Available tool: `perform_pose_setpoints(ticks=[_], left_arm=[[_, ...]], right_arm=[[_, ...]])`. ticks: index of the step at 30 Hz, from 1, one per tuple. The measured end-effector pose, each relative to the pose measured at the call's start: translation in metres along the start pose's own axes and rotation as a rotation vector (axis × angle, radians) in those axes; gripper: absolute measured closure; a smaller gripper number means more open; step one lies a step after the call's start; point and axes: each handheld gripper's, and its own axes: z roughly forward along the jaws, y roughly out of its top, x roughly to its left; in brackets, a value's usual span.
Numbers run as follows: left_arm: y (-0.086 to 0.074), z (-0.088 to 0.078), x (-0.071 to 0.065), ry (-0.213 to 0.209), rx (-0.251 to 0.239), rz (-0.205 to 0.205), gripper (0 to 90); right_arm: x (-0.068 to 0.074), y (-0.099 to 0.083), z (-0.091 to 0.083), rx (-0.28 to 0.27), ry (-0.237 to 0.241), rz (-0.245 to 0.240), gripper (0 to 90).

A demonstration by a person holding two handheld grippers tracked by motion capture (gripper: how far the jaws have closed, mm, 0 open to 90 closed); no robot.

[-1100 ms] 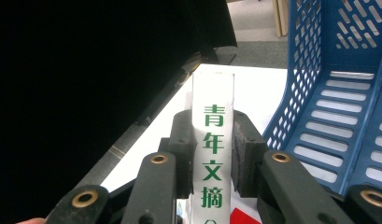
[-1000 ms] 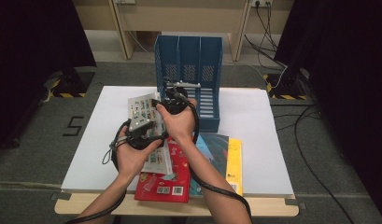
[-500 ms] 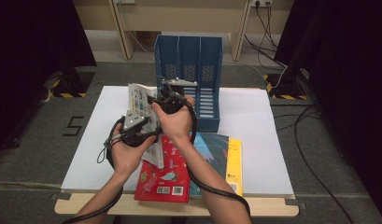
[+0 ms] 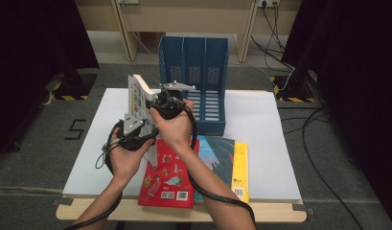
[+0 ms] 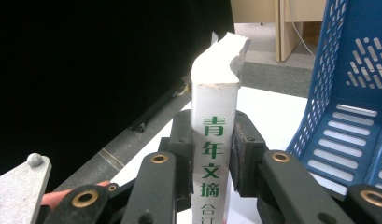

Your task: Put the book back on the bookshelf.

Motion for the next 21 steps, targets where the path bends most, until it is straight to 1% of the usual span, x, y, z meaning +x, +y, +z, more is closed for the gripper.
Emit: perform_pose_setpoints(ticks=[2,4,6,12,16,19,21], left_arm=[[-0.0051,0.0006,0.0011,0.001,-0.01,-0.006,43.2],[-0.0063,0.0005,0.0007,0.004,-0.009,-0.008,43.3],[-0.0083,0.0012,-0.0003,0.009,-0.014,-0.009,44.2],[-0.0099,0.0007,-0.0049,0.028,-0.027,-0.009,47.1],[-0.01,0.0002,-0.0038,0.017,-0.021,-0.017,48.2],[-0.0105,-0.0012,-0.0027,0.015,-0.027,-0.028,48.5],[-0.011,-0.0019,-0.0019,0.014,-0.032,-0.044,48.7]], right_arm=[[0.0,-0.0029,0.0019,0.002,0.003,0.001,74.4],[0.0008,-0.0035,0.002,0.004,0.003,-0.001,74.3],[0.0031,-0.0052,0.0038,0.01,-0.006,-0.017,74.3],[0.0032,-0.0059,0.0032,0.006,-0.015,-0.012,74.3],[0.0029,-0.007,0.0027,0.003,-0.015,-0.01,74.3],[0.0041,-0.0069,0.0029,0.006,-0.011,-0.008,74.3],[0.0047,-0.0066,0.003,0.004,-0.011,-0.011,74.2]])
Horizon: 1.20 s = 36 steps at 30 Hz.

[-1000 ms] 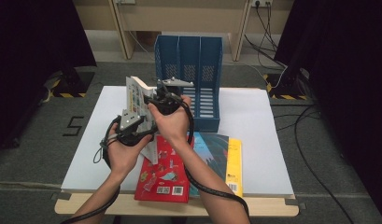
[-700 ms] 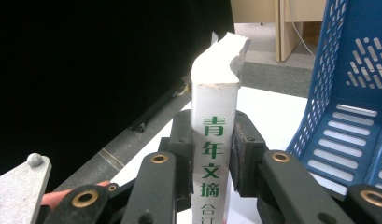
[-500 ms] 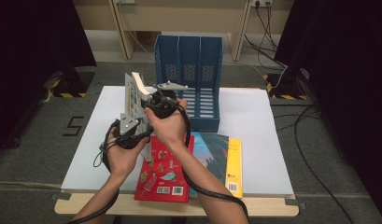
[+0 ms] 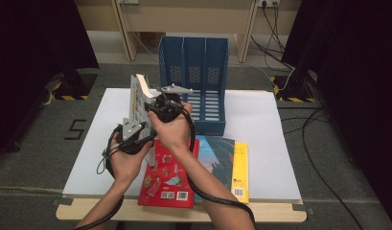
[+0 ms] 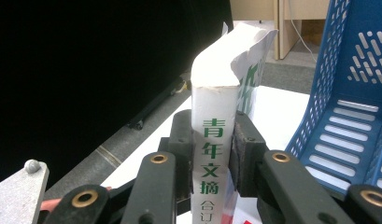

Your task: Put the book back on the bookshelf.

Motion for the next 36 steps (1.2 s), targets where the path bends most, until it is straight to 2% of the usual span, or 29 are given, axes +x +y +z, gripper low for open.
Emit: perform_pose_setpoints(ticks=[2,3,9,11,22,26,30,31,36], left_arm=[[0.0,0.001,0.0,0.006,0.003,-0.022,48.1],[0.0,0.003,0.001,0.013,0.005,-0.033,44.7],[0.004,0.009,0.003,0.03,-0.001,-0.043,37.3],[0.006,0.013,0.002,0.049,0.009,-0.025,37.0],[0.005,0.017,0.0,0.071,0.025,-0.033,38.7],[0.007,0.016,0.0,0.077,0.009,-0.037,39.8],[0.012,0.015,0.003,0.096,-0.008,-0.008,40.1],[0.013,0.015,0.004,0.097,-0.02,-0.002,40.3],[0.008,0.018,0.004,0.094,-0.024,0.007,41.4]], right_arm=[[0.002,0.0,0.0,-0.001,-0.004,0.001,74.2],[0.004,0.0,0.002,0.001,-0.012,-0.011,74.2],[0.004,0.0,0.003,0.007,-0.014,-0.004,74.2],[0.004,-0.001,0.004,0.003,-0.014,-0.001,74.1],[0.007,-0.004,0.005,-0.007,-0.009,-0.036,74.1],[0.008,-0.004,0.003,-0.021,-0.003,-0.045,74.2],[0.011,-0.002,0.002,-0.046,-0.001,-0.061,74.2],[0.014,-0.001,0.002,-0.063,-0.006,-0.081,74.2],[0.014,-0.003,0.003,-0.067,-0.01,-0.088,74.1]])
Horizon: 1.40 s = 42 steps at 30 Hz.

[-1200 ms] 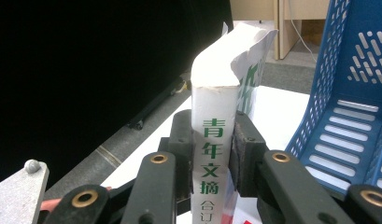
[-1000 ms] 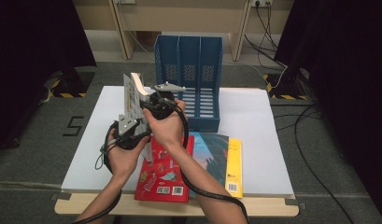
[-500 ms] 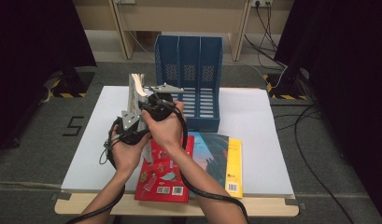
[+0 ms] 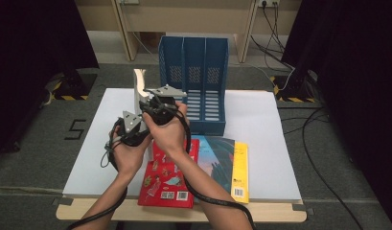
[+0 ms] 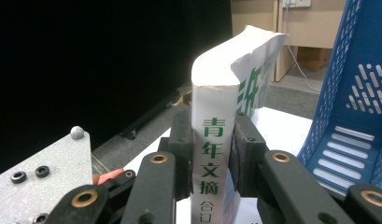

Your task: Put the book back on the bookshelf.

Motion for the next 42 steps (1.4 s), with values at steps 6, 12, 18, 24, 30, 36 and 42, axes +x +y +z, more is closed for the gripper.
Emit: perform_pose_setpoints(ticks=[6,12,18,24,30,36,42], left_arm=[[-0.009,-0.003,-0.005,0.017,-0.03,-0.004,45.5],[-0.013,-0.008,-0.006,0.027,-0.035,-0.024,47.4],[-0.011,-0.007,-0.004,0.029,-0.015,-0.039,46.6],[-0.009,-0.006,-0.003,0.02,-0.007,-0.05,47.4],[-0.013,-0.014,-0.002,0.036,-0.007,-0.073,56.7],[-0.021,-0.022,0.006,0.038,0.009,-0.097,68.9],[-0.028,-0.029,0.021,0.017,-0.03,-0.145,71.7]], right_arm=[[0.001,-0.006,-0.001,0.01,-0.003,-0.017,73.4],[0.006,-0.009,-0.003,0.013,0.005,-0.039,72.7],[0.009,-0.008,0.0,0.015,0.001,-0.032,72.6],[0.007,-0.007,0.0,0.022,0.002,-0.021,72.3],[0.013,-0.008,0.002,0.023,0.012,-0.053,68.7],[0.017,-0.011,0.007,0.035,0.051,-0.054,63.5],[0.021,-0.008,0.009,0.043,0.146,-0.113,61.3]])
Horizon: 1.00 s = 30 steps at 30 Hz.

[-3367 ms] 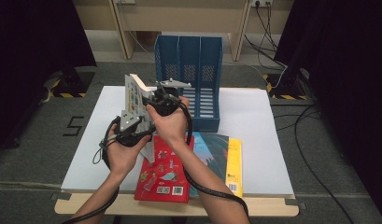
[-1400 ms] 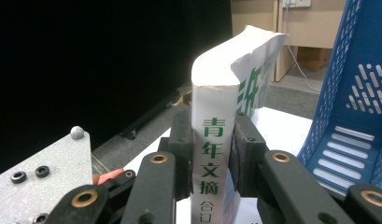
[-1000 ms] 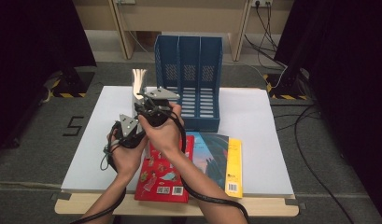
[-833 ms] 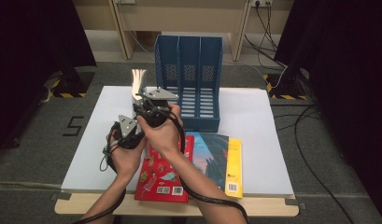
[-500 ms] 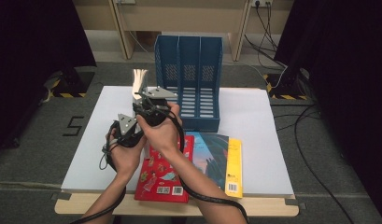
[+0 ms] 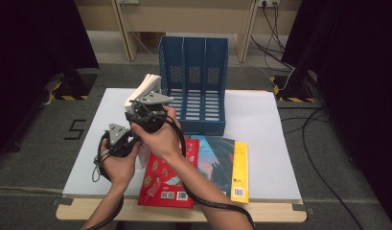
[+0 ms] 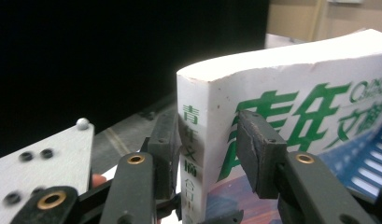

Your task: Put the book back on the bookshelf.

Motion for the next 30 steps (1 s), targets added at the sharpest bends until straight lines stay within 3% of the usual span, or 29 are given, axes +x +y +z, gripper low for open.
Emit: perform_pose_setpoints(ticks=[3,5,8,9,11,12,15,19,23,27,28,30], left_arm=[[-0.001,-0.005,0.011,0.009,-0.014,-0.009,71.8],[-0.001,-0.01,0.018,0.011,-0.025,-0.013,71.9],[-0.005,-0.018,0.026,0.012,-0.033,-0.007,71.9],[-0.009,-0.023,0.029,0.014,-0.037,-0.002,72.0],[-0.013,-0.027,0.034,0.014,-0.043,-0.017,72.1],[-0.013,-0.027,0.034,0.014,-0.043,-0.017,72.1],[-0.019,-0.033,0.043,0.038,-0.049,-0.034,72.2],[-0.027,-0.042,0.05,0.031,-0.055,-0.028,72.1],[-0.028,-0.043,0.046,0.018,-0.061,0.002,72.1],[-0.027,-0.041,0.046,0.021,-0.063,-0.013,72.2],[-0.027,-0.041,0.047,0.019,-0.063,-0.017,72.2],[-0.027,-0.041,0.047,0.022,-0.065,-0.02,72.2]], right_arm=[[0.002,0.009,-0.018,-0.044,0.058,-0.026,59.5],[-0.001,0.01,-0.023,-0.059,0.053,-0.026,59.6],[-0.016,0.01,-0.041,-0.073,0.008,-0.007,59.6],[-0.034,0.006,-0.053,-0.072,-0.043,0.009,59.6],[-0.05,0.001,-0.064,-0.064,-0.083,0.03,59.5],[-0.05,0.001,-0.064,-0.064,-0.083,0.03,59.5],[-0.078,-0.013,-0.084,-0.051,-0.153,0.059,59.3],[-0.109,-0.043,-0.112,-0.015,-0.229,0.113,59.2],[-0.122,-0.061,-0.125,-0.017,-0.254,0.153,58.9],[-0.133,-0.083,-0.139,-0.02,-0.283,0.198,58.6],[-0.137,-0.095,-0.146,-0.02,-0.291,0.227,58.4],[-0.138,-0.099,-0.148,-0.016,-0.296,0.231,58.3]])
